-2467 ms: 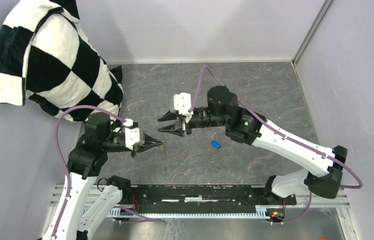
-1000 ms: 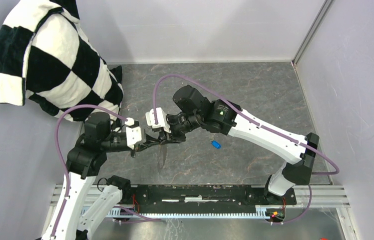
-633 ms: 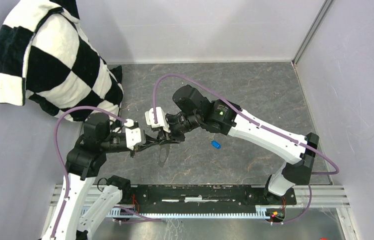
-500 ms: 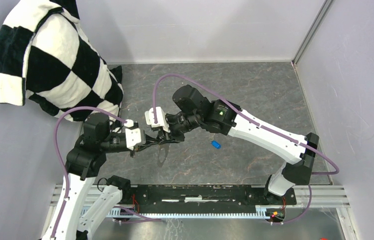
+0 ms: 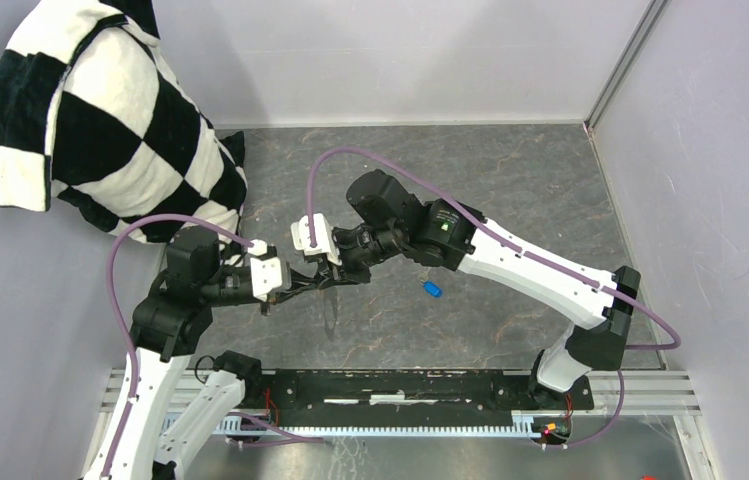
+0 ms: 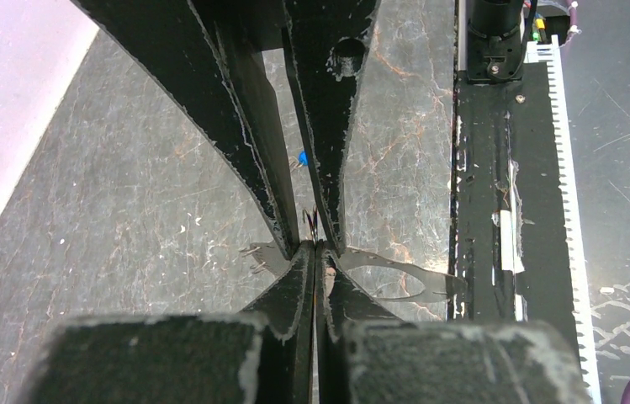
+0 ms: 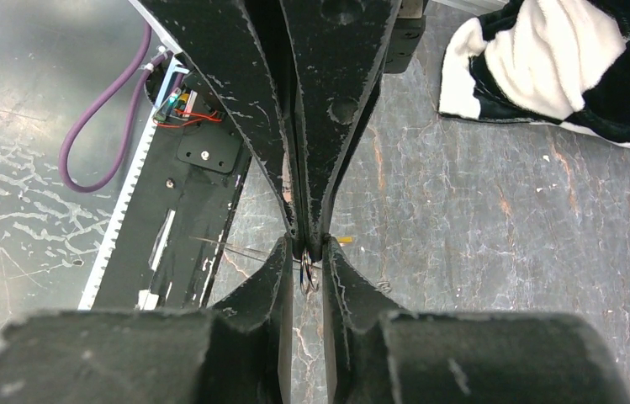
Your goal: Put the keys on the keyring
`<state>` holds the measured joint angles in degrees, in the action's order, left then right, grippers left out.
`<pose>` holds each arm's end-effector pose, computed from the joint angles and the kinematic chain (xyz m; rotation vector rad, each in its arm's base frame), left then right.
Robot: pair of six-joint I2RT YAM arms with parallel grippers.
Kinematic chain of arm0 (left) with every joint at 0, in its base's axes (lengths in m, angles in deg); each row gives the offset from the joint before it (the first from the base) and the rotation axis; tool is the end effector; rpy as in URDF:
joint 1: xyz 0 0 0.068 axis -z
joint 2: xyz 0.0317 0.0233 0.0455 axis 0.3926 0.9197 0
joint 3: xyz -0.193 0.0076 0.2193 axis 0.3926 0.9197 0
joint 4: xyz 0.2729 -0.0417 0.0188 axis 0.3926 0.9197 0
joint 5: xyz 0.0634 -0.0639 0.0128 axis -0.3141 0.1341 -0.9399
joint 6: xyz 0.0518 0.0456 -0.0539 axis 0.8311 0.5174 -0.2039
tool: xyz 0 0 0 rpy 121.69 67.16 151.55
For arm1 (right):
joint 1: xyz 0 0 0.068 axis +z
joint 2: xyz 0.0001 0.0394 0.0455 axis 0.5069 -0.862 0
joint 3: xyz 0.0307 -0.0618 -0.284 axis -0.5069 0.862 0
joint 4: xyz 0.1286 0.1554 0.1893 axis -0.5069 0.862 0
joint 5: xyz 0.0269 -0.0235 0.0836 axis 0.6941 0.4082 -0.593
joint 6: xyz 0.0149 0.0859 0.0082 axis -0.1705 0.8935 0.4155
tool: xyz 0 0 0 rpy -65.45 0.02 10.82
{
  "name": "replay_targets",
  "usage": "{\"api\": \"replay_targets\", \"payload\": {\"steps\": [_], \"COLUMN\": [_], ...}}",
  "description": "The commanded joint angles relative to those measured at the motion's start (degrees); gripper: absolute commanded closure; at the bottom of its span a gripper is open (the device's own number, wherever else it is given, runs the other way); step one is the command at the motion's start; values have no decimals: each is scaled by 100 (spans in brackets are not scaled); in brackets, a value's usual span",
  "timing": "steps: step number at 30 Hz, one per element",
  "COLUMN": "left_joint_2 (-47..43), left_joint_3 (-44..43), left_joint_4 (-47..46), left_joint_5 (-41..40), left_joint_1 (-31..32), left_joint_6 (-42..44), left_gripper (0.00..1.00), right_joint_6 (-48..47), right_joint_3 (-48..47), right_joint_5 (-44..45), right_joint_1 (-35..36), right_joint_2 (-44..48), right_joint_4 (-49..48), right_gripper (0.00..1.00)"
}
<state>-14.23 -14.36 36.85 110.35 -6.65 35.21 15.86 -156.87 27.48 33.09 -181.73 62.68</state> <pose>0.0960 -0.0963 0.3712 1.3566 1.3301 -0.7547 0.1426 0.3775 0.4110 -1.7722 1.3497 0.9748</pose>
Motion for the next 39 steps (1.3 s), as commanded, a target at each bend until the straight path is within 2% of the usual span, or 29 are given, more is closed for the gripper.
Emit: {"api": "replay_targets", "payload": {"steps": [1,3,14,31,39], "left_joint_2": [-45,-46,-52,-72,-63], "left_joint_3": [-114,-114,-89,-114,-167], "left_joint_4": [-114,-119,-114,-112,-106], "left_joint_5": [48,57,32,43,77], "left_joint_1": [5,5,3,5,4], "left_joint_6": [193,193,265,298,298], "left_gripper": [98,98,98,98,98], "right_joint_6": [45,60,210,353,318], "right_joint_3": [-210,-162,-84,-71,-52], "right_joint_5": [-23,-14,30,-79,-105], "right_joint_1": [-9,-9,-61,-85,-88], "right_joint_2": [318,379,502,229,165], "right_joint_4": [-92,-116,-123,-142,-197], "right_gripper": [90,82,65,63,67]}}
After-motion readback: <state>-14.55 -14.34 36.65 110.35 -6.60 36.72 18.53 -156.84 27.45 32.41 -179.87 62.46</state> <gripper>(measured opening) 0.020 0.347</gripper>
